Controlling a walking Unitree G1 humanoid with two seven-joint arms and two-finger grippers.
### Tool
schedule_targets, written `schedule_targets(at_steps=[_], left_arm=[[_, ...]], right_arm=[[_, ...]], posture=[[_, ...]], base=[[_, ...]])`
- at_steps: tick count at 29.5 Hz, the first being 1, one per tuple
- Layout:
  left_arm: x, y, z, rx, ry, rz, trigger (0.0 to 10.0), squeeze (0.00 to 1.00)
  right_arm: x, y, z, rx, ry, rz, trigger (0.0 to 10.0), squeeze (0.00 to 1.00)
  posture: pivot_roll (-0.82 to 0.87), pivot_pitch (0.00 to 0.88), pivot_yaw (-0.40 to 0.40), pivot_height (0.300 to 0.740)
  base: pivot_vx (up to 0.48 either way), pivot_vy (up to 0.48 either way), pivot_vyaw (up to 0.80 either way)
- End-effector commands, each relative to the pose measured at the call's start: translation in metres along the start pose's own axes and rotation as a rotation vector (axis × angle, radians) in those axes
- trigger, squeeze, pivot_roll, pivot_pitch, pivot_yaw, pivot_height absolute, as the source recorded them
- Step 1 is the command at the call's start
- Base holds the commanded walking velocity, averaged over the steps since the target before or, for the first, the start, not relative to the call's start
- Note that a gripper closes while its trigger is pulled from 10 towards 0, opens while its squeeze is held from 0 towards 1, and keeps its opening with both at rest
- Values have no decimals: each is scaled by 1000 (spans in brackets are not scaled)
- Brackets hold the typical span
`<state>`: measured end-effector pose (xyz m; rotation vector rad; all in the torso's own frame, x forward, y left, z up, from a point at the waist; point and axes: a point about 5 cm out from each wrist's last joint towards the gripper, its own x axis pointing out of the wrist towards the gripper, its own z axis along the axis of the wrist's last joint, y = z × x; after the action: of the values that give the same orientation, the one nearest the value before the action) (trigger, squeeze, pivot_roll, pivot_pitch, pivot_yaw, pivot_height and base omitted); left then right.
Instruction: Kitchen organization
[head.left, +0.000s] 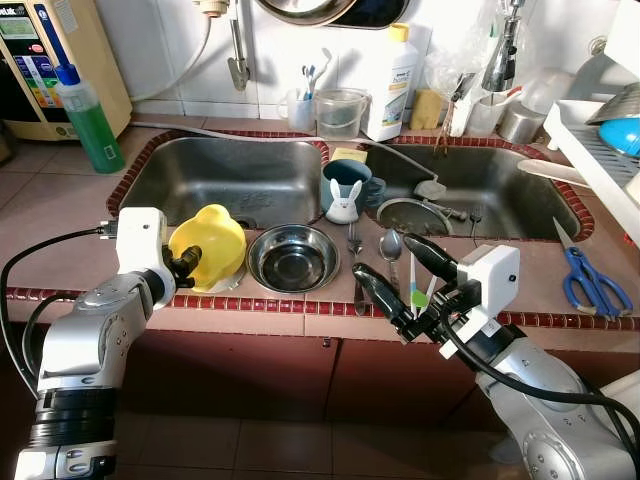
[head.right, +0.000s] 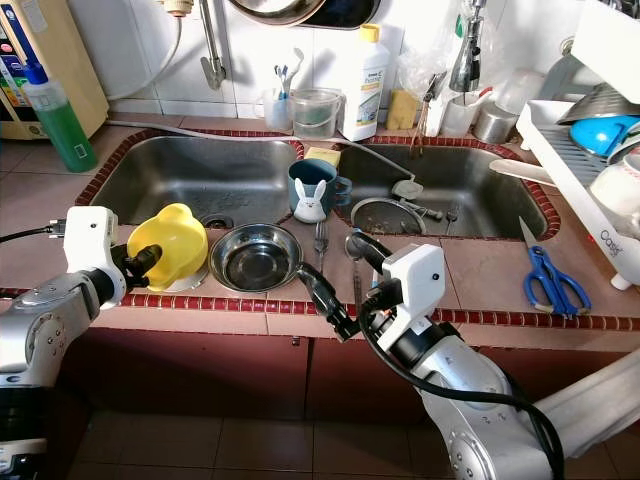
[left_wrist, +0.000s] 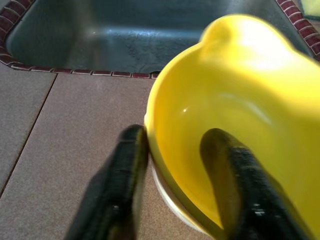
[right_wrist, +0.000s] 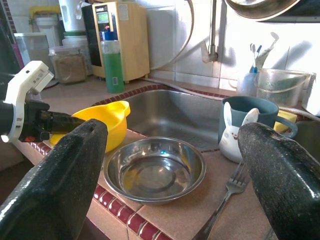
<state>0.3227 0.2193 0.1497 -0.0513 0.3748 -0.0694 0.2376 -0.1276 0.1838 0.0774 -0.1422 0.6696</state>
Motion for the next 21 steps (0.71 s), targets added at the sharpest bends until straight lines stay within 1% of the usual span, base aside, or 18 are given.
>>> schedule_targets(at_steps=[1,21], left_arm=[[-2,-2,0,2,2,-19,0,0],[-3,0,3,-18,-26,-6,0,0]], right_arm=[[1,4,3,-8,-10,16,10000,0],[4,2,4,-10,-15,20,10000,0]], posture=[[-55,22,18,740],[-48,1,5,740]], base=[[0,0,0],[0,0,0]])
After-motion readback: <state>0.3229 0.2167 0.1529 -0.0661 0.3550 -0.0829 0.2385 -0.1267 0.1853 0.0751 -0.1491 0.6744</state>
